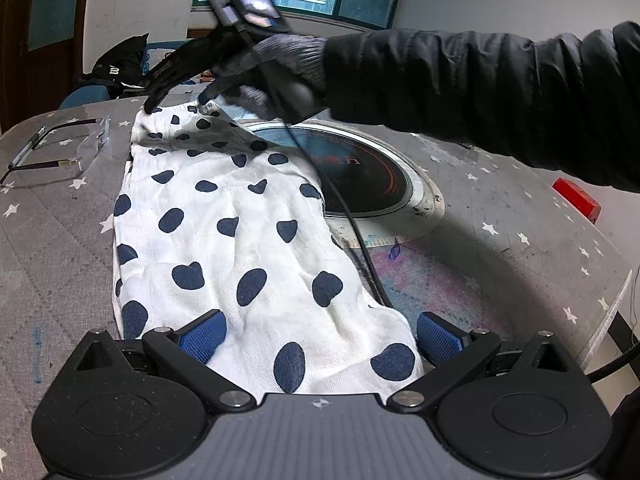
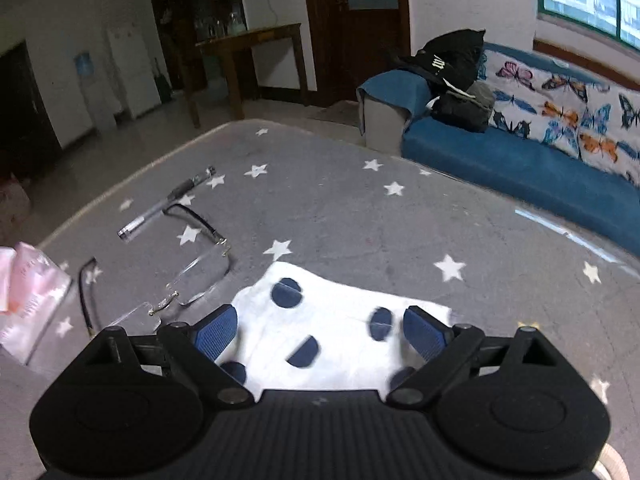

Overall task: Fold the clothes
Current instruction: 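Close the right gripper on the waistband edge while the left gripper presses the pants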

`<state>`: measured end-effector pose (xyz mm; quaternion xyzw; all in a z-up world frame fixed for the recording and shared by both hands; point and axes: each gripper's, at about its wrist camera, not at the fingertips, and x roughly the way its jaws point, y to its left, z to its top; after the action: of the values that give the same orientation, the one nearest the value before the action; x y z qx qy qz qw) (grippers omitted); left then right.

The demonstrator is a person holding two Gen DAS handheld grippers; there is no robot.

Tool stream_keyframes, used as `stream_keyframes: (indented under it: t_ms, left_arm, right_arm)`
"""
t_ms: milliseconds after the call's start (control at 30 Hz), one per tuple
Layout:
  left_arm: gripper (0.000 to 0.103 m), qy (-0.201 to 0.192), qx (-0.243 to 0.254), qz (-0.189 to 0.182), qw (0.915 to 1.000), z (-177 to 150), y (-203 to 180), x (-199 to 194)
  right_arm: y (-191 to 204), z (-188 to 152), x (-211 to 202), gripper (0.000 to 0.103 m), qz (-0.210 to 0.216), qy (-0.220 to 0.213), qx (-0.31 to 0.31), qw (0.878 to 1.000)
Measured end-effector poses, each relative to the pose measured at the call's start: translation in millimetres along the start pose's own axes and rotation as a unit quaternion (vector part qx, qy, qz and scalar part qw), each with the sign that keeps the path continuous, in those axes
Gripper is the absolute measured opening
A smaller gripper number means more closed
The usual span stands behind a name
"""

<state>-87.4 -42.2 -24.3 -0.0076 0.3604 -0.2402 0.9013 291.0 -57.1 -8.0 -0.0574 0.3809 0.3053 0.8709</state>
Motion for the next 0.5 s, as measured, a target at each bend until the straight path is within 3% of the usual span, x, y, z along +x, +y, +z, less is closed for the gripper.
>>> stream_keyframes:
  t_ms: [267, 500]
  left_arm:
    - [0.103, 0.007, -0.009, 0.001, 0.9999, 4, 2, 1]
    - [0.103, 0.017, -0.01, 0.009, 0.9998, 7, -1, 4]
  right_arm:
    - [-44, -12, -2, 0.091, 0.001, -0.007, 0.043, 0.999]
    - [-48, -17, 8, 0.084, 0.006, -0.017, 0.039, 0.999]
